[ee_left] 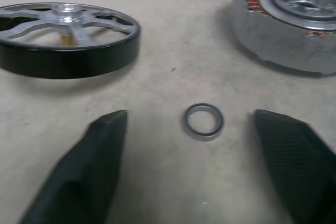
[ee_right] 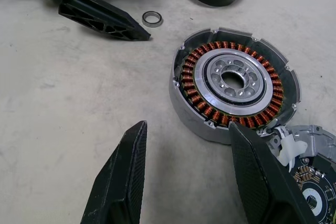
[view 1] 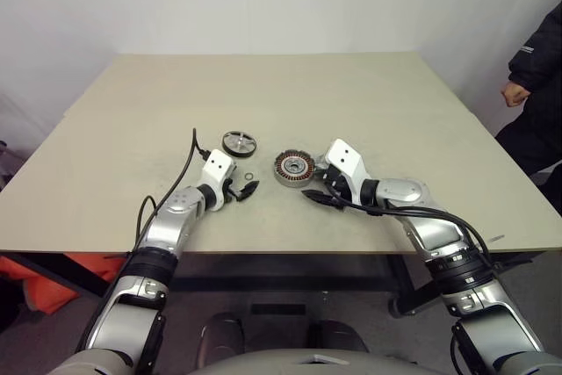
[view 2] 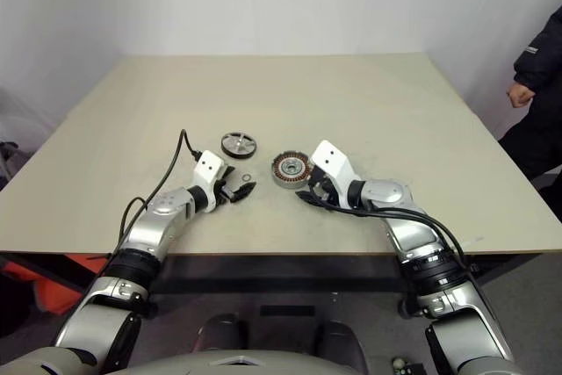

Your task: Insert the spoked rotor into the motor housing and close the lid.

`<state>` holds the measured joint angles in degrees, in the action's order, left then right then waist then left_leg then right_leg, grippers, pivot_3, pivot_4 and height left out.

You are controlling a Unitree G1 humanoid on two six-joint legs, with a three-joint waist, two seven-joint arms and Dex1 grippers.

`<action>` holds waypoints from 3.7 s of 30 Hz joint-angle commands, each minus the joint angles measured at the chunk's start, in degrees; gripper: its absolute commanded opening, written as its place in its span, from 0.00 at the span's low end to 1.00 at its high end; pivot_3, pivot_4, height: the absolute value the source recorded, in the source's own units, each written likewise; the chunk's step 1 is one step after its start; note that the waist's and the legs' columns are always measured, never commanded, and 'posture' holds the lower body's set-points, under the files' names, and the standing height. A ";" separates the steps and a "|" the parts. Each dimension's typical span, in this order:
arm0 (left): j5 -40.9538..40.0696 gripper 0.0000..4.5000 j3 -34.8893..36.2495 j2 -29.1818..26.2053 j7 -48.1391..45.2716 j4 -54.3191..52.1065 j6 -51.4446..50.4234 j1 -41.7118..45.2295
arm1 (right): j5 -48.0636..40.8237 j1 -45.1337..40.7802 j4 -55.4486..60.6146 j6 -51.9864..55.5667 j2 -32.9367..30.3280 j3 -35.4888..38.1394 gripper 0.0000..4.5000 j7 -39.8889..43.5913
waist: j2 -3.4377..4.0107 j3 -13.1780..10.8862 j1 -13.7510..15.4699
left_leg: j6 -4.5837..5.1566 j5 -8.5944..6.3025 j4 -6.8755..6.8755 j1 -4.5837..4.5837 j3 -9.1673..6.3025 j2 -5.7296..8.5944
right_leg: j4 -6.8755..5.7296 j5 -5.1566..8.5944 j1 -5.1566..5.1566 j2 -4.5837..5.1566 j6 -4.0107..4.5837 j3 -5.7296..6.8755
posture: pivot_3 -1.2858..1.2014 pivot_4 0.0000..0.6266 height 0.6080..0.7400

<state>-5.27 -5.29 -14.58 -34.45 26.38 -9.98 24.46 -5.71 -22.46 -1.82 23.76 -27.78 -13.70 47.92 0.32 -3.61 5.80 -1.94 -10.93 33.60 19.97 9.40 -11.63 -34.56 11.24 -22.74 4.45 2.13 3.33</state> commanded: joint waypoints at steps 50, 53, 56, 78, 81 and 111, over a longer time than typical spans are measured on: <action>-4.32 0.26 -1.54 -1.96 -13.30 -1.82 -2.54 11.21 | 0.11 1.94 5.80 -1.48 -3.23 -0.19 0.62 3.27 | -0.05 -0.03 -0.13 | -0.04 0.02 -0.48 0.19 0.26 -0.03 | 0.07 0.10 -0.44 -0.05 0.11 -0.11 | 0.52 0.00 1.00; -2.92 0.26 -3.35 -0.88 -15.08 2.14 -0.71 14.20 | -0.02 3.03 7.24 -1.40 -4.00 -0.24 0.62 3.87 | -0.06 -0.04 -0.23 | -0.03 0.02 -0.49 0.19 0.28 -0.03 | 0.07 0.10 -0.45 -0.06 0.11 -0.12 | 0.52 0.00 1.00; -1.70 0.26 -4.70 0.32 -16.54 6.28 1.31 16.51 | 0.48 3.42 7.57 -1.34 -4.23 -0.17 0.62 3.51 | -0.07 -0.04 -0.22 | -0.03 0.02 -0.48 0.18 0.29 -0.03 | 0.06 0.10 -0.46 -0.06 0.11 -0.12 | 0.52 0.00 1.00; 3.11 0.26 -5.37 6.25 -17.59 24.81 10.99 25.07 | 0.88 5.18 8.33 -1.24 -3.99 0.62 0.62 -0.03 | -0.10 -0.06 0.19 | -0.01 0.02 -0.45 0.23 0.29 -0.01 | 0.06 -0.09 -0.45 -0.03 0.43 -0.12 | 0.52 0.00 1.00; 3.34 0.26 -5.25 6.28 -17.44 25.14 11.26 24.99 | 0.87 5.09 8.07 -1.36 -4.04 0.67 0.62 -0.15 | -0.10 -0.06 0.26 | -0.01 0.02 -0.45 0.23 0.29 -0.01 | 0.06 -0.10 -0.45 -0.03 0.44 -0.12 | 0.52 0.00 1.00; 1.67 0.69 -1.77 6.09 -15.01 18.70 9.74 20.84 | -0.66 4.70 10.72 -0.66 -4.99 1.57 0.62 0.89 | -0.10 -0.07 0.31 | 0.00 0.02 -0.46 0.22 0.29 -0.02 | 0.07 -0.10 -0.46 -0.03 0.45 -0.12 | 0.52 0.00 1.00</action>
<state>-1.75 -8.66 -7.96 -49.49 49.51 0.70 45.59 -4.77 -16.91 5.28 23.11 -32.21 -14.13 48.32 0.22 -3.67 6.11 -1.94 -10.92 33.14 20.19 9.69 -11.65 -34.49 11.14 -23.20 4.42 2.58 3.21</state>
